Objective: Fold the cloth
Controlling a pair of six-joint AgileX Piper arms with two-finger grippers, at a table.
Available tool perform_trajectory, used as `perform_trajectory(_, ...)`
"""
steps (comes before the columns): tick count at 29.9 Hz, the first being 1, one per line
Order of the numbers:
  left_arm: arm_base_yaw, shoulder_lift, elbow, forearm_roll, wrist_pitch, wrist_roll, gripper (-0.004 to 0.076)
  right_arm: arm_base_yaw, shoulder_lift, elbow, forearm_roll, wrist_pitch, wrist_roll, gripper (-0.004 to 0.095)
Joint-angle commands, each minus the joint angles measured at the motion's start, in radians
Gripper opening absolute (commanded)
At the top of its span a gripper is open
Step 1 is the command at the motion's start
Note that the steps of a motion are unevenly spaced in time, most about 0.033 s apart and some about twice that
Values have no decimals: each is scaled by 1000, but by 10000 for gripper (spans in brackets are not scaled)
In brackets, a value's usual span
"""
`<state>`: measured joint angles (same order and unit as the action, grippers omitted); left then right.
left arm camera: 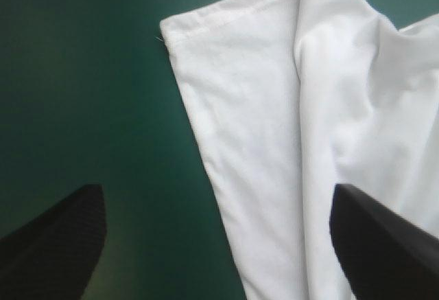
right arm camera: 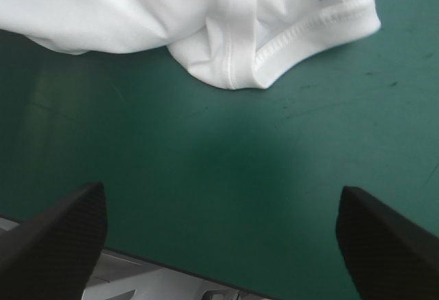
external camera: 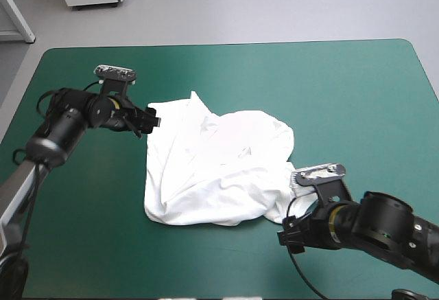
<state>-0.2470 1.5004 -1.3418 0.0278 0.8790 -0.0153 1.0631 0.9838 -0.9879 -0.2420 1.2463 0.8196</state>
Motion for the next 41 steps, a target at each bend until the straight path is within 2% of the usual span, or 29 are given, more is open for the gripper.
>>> perform_trajectory(1,58,113,-173,-158,77,106,636,-5,-83,26,-8,-29,54,836)
perform_trajectory(5,136,256,-282,-291,122,158,636,-5,-124,53,39,-29,55,835)
perform_trajectory(13,154,396,-308,-237,56,139,636,-5,-127,89,55,-29,58,836)
perform_trajectory(18,149,486,-308,-230,49,139,636,-5,-127,110,42,-29,73,836)
perform_trajectory(24,134,516,-308,-229,34,146,625,-5,-127,124,40,-29,88,836)
perform_trajectory(32,59,545,-308,-222,-29,147,541,-5,-127,124,-42,-29,129,833)
perform_trajectory(34,42,568,-308,-222,-14,144,496,-5,-127,124,-61,-29,141,833)
perform_trajectory(36,33,598,-308,-222,9,144,412,-5,-126,124,-70,-29,144,832)
perform_trajectory(38,31,624,-308,-222,42,144,281,-5,-117,124,-73,-29,144,832)
perform_trajectory(41,31,644,-308,-216,60,151,27,-5,-81,124,-96,-29,144,831)
